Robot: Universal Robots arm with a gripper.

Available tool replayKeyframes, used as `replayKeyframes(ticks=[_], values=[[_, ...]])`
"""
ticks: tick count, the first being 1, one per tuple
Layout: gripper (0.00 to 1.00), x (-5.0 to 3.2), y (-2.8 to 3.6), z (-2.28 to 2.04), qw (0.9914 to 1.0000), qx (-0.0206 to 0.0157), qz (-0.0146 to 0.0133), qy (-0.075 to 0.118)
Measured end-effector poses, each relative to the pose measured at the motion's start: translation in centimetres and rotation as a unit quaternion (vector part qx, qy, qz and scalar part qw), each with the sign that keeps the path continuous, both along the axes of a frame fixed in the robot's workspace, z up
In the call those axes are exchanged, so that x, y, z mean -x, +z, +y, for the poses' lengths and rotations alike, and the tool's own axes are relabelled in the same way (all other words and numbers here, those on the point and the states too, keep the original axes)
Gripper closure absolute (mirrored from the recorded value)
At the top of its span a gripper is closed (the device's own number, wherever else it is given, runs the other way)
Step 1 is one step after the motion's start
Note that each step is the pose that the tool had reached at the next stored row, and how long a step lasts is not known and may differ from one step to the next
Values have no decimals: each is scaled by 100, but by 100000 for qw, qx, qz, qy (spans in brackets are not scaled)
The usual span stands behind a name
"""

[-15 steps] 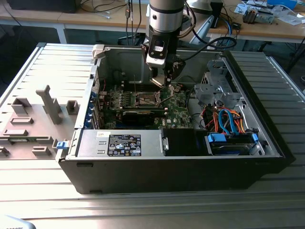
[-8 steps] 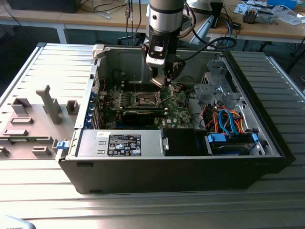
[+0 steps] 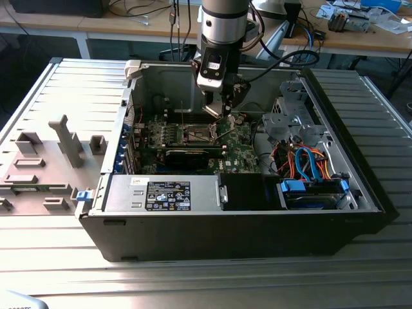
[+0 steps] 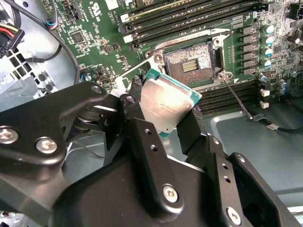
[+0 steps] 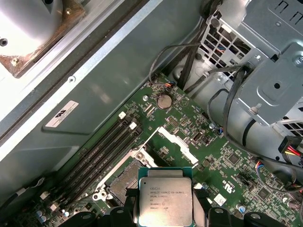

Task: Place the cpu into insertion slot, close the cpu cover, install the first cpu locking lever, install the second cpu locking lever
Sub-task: 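Place the cpu into insertion slot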

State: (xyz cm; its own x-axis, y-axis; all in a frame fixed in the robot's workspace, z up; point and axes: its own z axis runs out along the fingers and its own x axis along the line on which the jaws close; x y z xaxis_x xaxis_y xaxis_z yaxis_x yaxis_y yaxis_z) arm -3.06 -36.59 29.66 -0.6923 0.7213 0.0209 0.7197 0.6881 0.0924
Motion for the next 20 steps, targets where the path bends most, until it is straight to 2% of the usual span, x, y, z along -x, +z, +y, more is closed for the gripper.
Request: replayKeyframes(ticks=[20], values=[[46, -2, -3, 0, 100000, 98, 0, -249]])
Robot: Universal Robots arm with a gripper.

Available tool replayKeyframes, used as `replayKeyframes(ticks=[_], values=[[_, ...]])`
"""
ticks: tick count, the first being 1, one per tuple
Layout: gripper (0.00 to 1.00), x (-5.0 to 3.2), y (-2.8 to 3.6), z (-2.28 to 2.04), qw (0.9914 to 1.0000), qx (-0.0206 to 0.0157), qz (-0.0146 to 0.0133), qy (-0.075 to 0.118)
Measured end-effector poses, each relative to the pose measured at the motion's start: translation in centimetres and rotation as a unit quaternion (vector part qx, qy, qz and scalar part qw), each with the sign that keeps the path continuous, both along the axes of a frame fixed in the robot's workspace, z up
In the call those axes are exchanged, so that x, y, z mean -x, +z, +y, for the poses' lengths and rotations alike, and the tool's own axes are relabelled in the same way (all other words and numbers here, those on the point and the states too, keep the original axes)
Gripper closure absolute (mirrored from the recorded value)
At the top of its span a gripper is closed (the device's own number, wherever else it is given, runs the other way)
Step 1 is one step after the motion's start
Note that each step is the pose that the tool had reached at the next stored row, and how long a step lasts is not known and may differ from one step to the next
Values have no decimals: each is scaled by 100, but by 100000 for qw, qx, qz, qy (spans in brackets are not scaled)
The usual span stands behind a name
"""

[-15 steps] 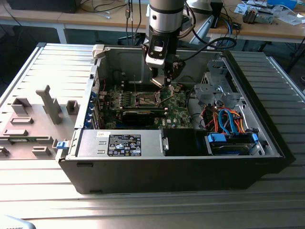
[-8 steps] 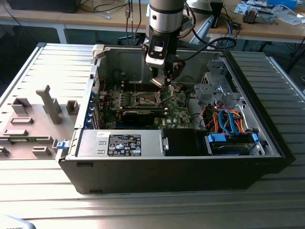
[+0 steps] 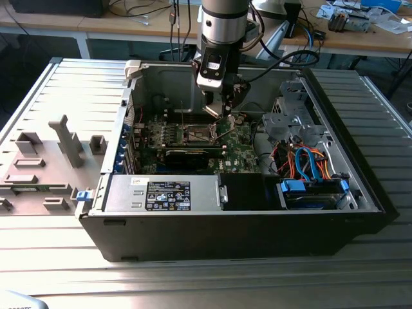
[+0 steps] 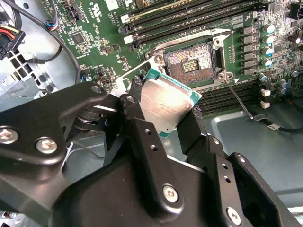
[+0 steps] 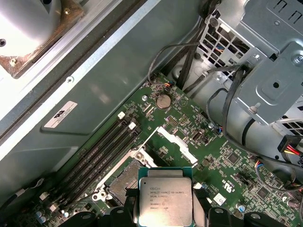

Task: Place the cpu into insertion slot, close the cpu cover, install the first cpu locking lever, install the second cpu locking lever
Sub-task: 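Place the cpu into insertion slot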

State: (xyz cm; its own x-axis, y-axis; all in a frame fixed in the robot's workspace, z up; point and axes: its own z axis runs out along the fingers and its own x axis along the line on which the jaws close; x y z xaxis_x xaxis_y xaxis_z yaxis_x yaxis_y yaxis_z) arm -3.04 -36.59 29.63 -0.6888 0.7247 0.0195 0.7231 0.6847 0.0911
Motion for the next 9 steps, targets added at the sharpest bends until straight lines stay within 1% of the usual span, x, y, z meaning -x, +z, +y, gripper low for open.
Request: replayKeyframes(ticks=[4, 7, 9], values=[[46, 0, -1, 0, 100000, 1, -2, -135], [46, 0, -7, 0, 99997, 62, -7, -715], [46, 1, -8, 0, 99995, 417, -4, -897]])
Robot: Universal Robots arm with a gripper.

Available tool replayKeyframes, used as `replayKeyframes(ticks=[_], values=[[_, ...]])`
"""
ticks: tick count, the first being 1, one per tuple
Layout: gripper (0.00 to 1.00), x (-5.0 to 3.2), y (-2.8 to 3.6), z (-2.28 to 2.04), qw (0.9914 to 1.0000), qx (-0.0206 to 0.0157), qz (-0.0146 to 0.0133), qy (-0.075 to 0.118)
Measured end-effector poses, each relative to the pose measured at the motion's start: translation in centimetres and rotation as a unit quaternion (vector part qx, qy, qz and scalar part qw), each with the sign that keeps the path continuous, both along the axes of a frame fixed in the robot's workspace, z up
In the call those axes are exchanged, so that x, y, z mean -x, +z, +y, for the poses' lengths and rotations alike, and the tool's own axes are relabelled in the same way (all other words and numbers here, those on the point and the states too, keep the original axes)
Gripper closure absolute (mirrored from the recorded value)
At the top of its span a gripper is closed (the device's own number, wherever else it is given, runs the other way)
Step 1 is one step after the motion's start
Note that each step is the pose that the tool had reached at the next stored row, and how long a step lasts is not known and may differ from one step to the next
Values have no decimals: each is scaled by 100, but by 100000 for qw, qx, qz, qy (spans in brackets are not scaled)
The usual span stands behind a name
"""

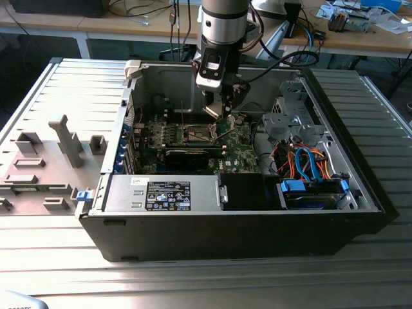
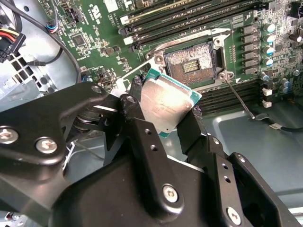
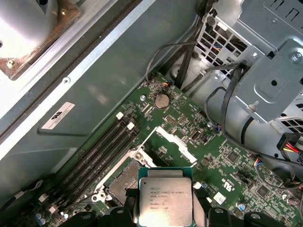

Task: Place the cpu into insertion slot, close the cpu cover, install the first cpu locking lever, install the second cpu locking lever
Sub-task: 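Place the cpu into insertion slot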

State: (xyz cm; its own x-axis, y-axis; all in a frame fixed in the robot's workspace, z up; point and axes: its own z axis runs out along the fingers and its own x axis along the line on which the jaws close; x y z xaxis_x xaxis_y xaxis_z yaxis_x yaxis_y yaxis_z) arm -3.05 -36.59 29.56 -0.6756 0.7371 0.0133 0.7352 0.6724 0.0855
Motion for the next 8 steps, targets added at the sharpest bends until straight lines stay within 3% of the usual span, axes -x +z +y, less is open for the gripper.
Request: replayKeyframes(ticks=[4, 8], values=[[46, -1, -4, 0, 99993, 1139, 1, -244], [46, -1, -8, 3, 99989, 1474, 5, -334]])
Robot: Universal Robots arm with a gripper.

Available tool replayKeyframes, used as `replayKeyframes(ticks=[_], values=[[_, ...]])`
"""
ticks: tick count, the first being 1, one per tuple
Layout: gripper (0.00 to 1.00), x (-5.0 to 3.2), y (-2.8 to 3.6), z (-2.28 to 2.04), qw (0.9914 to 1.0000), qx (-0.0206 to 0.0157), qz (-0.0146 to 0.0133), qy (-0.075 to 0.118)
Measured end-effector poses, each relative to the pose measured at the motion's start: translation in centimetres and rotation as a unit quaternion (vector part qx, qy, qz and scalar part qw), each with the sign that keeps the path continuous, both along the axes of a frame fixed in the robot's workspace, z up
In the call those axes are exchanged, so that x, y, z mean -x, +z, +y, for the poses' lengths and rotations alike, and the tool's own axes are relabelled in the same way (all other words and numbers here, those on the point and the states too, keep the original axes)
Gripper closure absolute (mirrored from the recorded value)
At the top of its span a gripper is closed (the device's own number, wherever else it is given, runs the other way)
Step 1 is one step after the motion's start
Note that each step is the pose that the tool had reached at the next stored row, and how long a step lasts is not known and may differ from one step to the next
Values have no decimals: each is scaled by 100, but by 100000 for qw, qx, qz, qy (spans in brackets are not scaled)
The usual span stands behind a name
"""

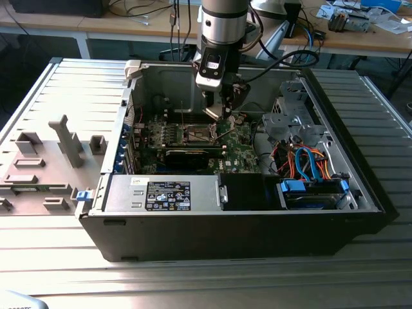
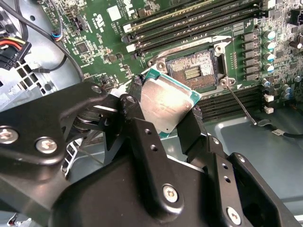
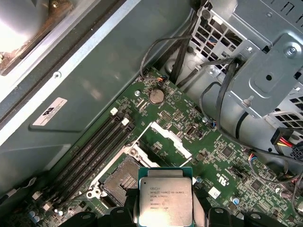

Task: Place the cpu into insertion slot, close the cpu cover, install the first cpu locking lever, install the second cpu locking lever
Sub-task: 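Place the cpu into insertion slot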

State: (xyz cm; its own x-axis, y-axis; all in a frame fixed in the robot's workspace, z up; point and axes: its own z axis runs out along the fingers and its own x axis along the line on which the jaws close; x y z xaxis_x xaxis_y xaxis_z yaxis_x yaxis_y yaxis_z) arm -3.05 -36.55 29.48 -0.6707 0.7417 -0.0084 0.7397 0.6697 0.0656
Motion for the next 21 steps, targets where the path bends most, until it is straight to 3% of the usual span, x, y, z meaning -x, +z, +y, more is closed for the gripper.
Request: replayKeyframes(ticks=[13, 21], values=[[46, 0, -16, 1, 100000, 37, -6, -260], [46, 0, -21, 1, 99991, 41, -4, -1359]])
